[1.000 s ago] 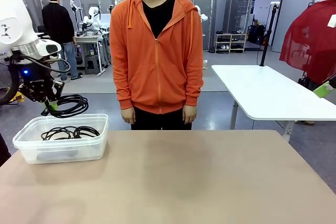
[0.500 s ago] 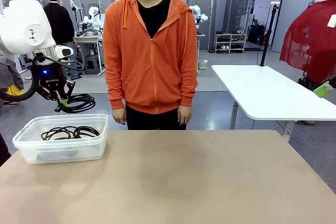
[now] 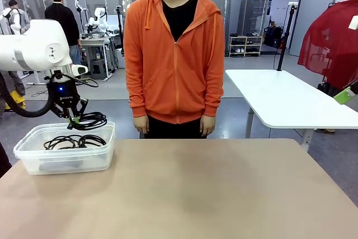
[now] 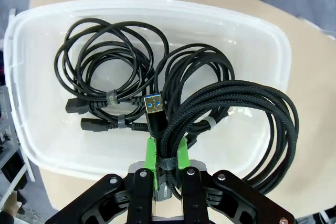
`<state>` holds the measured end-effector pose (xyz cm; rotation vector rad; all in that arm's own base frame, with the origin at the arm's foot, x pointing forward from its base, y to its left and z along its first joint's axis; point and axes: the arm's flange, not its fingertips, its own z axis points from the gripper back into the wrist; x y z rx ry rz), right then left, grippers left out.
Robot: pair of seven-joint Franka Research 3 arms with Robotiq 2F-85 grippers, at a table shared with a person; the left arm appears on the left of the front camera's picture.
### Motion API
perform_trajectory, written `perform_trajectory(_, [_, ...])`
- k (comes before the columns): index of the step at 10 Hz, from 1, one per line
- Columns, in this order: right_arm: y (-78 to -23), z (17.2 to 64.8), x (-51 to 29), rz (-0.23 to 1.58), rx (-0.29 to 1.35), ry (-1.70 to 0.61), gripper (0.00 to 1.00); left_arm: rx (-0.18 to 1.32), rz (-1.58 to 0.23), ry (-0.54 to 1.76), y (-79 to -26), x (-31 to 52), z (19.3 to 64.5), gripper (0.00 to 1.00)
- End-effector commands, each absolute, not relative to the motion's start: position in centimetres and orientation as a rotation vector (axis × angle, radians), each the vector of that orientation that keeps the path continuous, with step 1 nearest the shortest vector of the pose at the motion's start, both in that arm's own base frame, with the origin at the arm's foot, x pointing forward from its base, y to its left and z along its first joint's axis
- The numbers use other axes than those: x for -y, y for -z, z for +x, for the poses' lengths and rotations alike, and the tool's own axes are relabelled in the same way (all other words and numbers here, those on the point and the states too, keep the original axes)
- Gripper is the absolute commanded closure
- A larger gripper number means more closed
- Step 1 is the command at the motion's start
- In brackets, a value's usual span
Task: Organize and store the cables.
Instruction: Place the USB Extension Cable into the Organizing box.
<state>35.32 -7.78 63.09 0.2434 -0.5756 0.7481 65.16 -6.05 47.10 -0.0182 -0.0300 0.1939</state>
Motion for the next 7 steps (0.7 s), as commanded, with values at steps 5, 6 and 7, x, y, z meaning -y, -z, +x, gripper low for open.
perform_trajectory(5, [-63.1, 35.2, 7.8, 0.238, 0.569, -0.754, 0.0, -0.079, 0.039, -0.216, -44.3, 7.1, 68.0, 0.83])
perform_trajectory(6, [-63.1, 35.2, 7.8, 0.238, 0.569, -0.754, 0.0, -0.087, 0.052, -0.217, -44.1, 7.1, 68.0, 0.83])
perform_trajectory(7, [-63.1, 35.2, 7.8, 0.238, 0.569, -0.754, 0.0, -0.086, 0.062, -0.226, -44.0, 7.1, 68.0, 0.82])
